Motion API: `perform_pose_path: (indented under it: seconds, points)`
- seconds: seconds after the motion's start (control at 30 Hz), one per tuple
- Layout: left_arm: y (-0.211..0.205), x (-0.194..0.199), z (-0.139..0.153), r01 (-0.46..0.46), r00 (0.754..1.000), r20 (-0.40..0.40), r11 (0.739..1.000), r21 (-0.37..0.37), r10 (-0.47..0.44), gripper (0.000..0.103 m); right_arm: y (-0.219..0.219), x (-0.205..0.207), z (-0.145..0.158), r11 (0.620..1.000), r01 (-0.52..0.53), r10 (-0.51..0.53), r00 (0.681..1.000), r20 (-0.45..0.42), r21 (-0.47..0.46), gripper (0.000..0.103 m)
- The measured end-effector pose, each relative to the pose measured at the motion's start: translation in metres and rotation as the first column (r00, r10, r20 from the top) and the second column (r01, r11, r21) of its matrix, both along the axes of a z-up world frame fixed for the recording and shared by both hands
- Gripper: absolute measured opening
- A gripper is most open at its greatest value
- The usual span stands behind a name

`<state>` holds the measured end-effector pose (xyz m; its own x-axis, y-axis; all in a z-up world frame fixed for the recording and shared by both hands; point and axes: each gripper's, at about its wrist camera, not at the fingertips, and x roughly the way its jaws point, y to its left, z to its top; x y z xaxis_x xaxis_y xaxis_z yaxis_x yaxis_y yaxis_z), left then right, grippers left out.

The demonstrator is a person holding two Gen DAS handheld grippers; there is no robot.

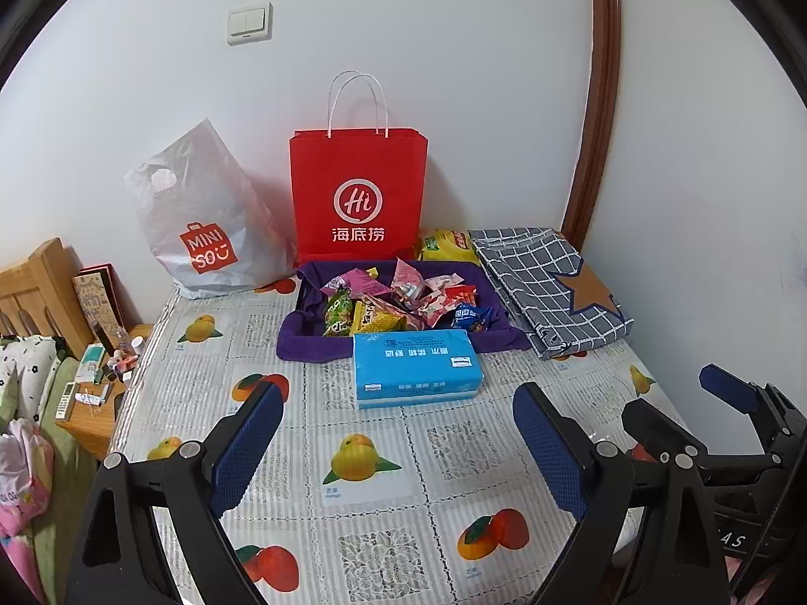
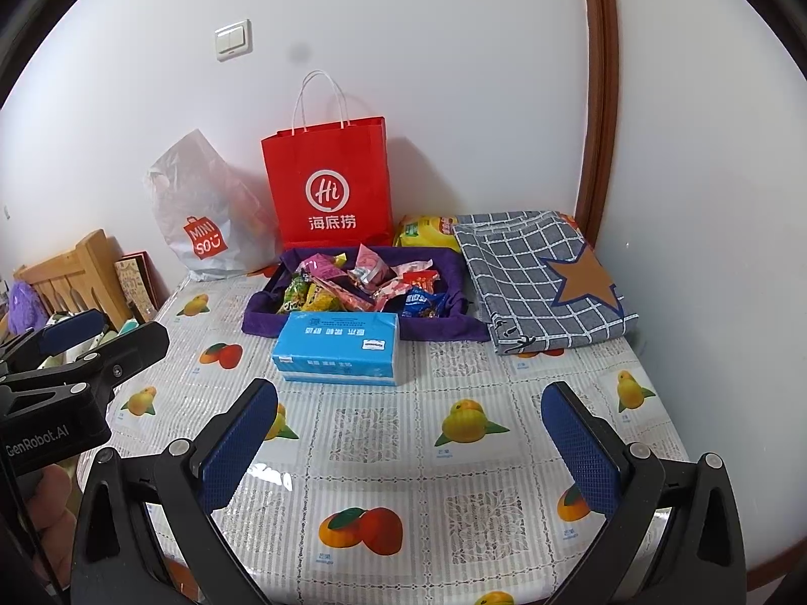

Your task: Organize snacks

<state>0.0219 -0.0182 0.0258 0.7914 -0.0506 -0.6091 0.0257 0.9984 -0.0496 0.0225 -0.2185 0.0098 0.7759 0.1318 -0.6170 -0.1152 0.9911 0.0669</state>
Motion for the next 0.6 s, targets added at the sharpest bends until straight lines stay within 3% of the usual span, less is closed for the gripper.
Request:
perform_pose_path:
  seconds: [0.6]
  points:
    - [0.0016, 0.0001, 0.0008, 0.003, 1.0, 0.004, 1.0, -0.001, -0.003, 0.093, 0.001, -0.0006, 0.0009, 1.0, -0.001, 0.001, 1.0, 0.0, 0.0, 0.103]
